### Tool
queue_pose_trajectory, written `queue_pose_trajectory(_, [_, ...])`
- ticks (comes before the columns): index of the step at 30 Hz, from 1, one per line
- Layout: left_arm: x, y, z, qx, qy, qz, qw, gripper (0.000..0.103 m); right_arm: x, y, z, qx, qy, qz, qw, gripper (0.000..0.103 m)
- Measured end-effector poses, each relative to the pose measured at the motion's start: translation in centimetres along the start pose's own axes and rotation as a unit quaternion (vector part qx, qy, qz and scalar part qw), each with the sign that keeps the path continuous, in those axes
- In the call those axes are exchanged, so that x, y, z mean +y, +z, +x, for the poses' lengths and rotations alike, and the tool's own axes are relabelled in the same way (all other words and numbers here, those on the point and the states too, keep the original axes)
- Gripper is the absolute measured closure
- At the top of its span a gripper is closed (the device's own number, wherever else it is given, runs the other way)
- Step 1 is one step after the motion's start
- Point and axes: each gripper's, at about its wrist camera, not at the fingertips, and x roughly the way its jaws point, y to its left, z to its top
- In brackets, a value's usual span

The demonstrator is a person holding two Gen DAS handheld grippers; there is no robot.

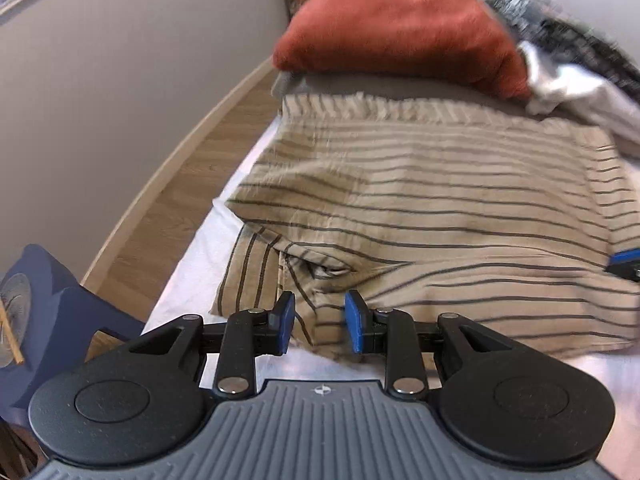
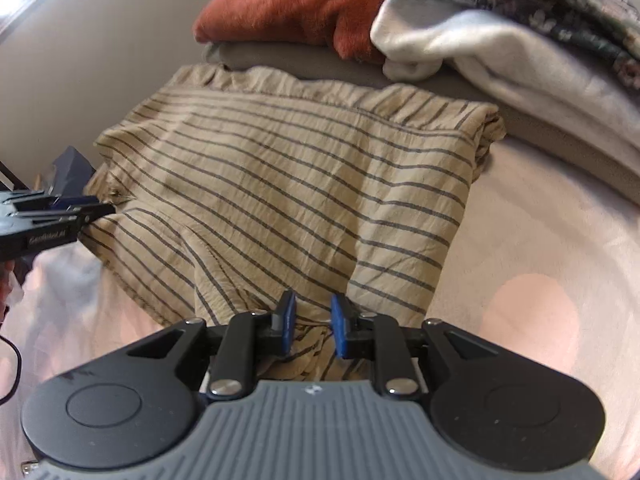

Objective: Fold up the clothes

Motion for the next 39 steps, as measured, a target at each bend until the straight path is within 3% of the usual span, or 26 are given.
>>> queue_pose_trajectory(4, [-0.3,-0.2,-4.7,-0.036,0.0,0.008,0.9993,0.071,1.0,-0.3,-3.6,-0.044,0.01,-0.003,0.999,0.055])
queue_pose_trajectory(6, [-0.6,0.0,-7.0,-0.057,0.004,0.005,0.9983,0.058,1.7,-0.4,-5.6,-0.068,0.017,-0.005,0.998,0.045])
queue_pose_trajectory(7, [-0.8,0.0,-8.1,-0.068,0.006,0.006,0.9976,0.056,2.1,-0.6,-6.6,-0.083,0.017,-0.008,0.996,0.038])
queue_pose_trajectory(8, [-1.3,0.1,-9.1,-0.079,0.006,0.008,0.9969,0.054,2.5,-0.8,-7.7,-0.1,0.01,-0.011,0.995,0.026])
queue_pose_trajectory(10, [-2.2,0.2,-11.2,-0.097,0.006,0.015,0.9951,0.049,3.4,-1.3,-10.0,-0.137,-0.018,-0.017,0.99,0.014])
queue_pose_trajectory(14, [-4.5,0.2,-14.6,-0.138,0.02,0.014,0.9901,0.036,4.5,-3.4,-14.3,-0.24,-0.072,-0.024,0.968,0.004])
queue_pose_trajectory(18, [-6.9,-0.5,-17.3,-0.182,0.038,-0.001,0.9825,0.028,4.4,-4.9,-17.5,-0.283,-0.081,-0.013,0.956,0.002])
queue_pose_trajectory(23, [-8.9,-2.0,-19.6,-0.219,0.045,-0.064,0.9725,0.028,3.8,-6.5,-19.8,-0.288,-0.065,0.037,0.955,0.002])
queue_pose_trajectory(30, [-12.1,-4.6,-20.7,-0.222,0.091,-0.129,0.9622,0.028,4.5,-9.5,-21.5,-0.295,-0.062,0.018,0.953,0.002])
queue_pose_trajectory(33, [-13.2,-5.7,-20.9,-0.2,0.108,-0.126,0.9656,0.028,4.6,-10.8,-21.9,-0.293,-0.076,0.025,0.953,0.002])
queue_pose_trajectory(39, [-15.1,-7.5,-20.7,-0.151,0.085,-0.123,0.9772,0.028,4.3,-12.6,-21.4,-0.268,-0.078,0.058,0.959,0.002])
